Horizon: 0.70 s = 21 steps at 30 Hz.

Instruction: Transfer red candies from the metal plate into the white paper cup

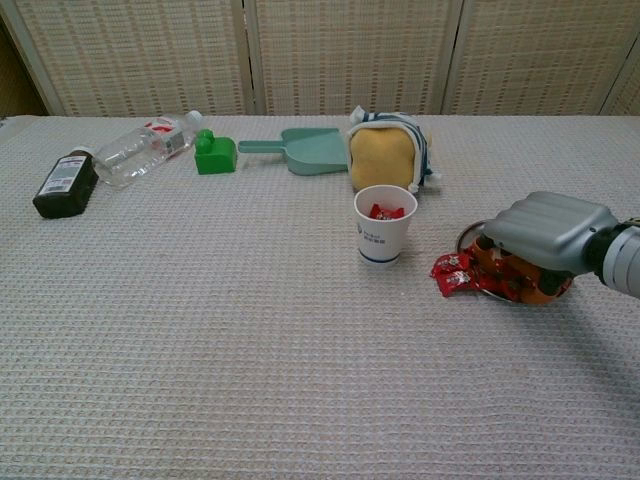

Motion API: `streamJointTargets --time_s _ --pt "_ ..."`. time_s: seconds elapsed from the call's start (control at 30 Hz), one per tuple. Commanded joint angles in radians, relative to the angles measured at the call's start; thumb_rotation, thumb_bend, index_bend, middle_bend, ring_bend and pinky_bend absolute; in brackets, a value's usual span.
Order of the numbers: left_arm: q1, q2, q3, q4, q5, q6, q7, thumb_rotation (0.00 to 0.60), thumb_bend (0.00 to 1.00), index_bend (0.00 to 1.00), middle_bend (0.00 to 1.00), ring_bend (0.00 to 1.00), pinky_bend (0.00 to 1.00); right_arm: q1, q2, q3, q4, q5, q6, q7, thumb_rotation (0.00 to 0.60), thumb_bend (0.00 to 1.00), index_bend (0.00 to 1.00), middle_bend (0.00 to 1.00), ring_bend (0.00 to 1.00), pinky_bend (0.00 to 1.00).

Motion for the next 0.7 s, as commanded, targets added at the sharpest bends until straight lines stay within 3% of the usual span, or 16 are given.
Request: streamJointTargets --time_s 0.03,0.23,0.57,0.7 --pt "0.000 0.000 0.000 0.001 0.000 0.001 -0.001 0.600 1.00 0.09 0.18 0.10 0.30 0.002 -0.008 0.001 0.009 0.002 0.000 -0.004 0.600 0.17 0.47 0.77 0.73 1.00" --pt "-0.001 -0.001 0.000 0.002 -0.001 -0.001 0.000 0.600 1.00 0.09 0.18 0.10 0.30 -0.001 -0.015 0.002 0.021 0.004 0.010 -0.011 0.600 0.23 0.52 0.78 0.73 1.00" --pt "0.000 -0.002 0.000 0.001 0.000 0.001 0.005 0.600 1.00 0.09 0.18 0.10 0.30 -0.003 -0.021 0.006 0.035 0.011 0.014 -0.015 0.600 0.28 0.70 0.80 0.75 1.00" --pt "0.000 -0.002 0.000 0.001 0.000 0.002 0.005 0.600 1.00 0.09 0.18 0.10 0.31 -0.006 -0.017 0.013 0.028 -0.002 0.027 -0.003 0.600 0.28 0.71 0.80 0.75 1.00"
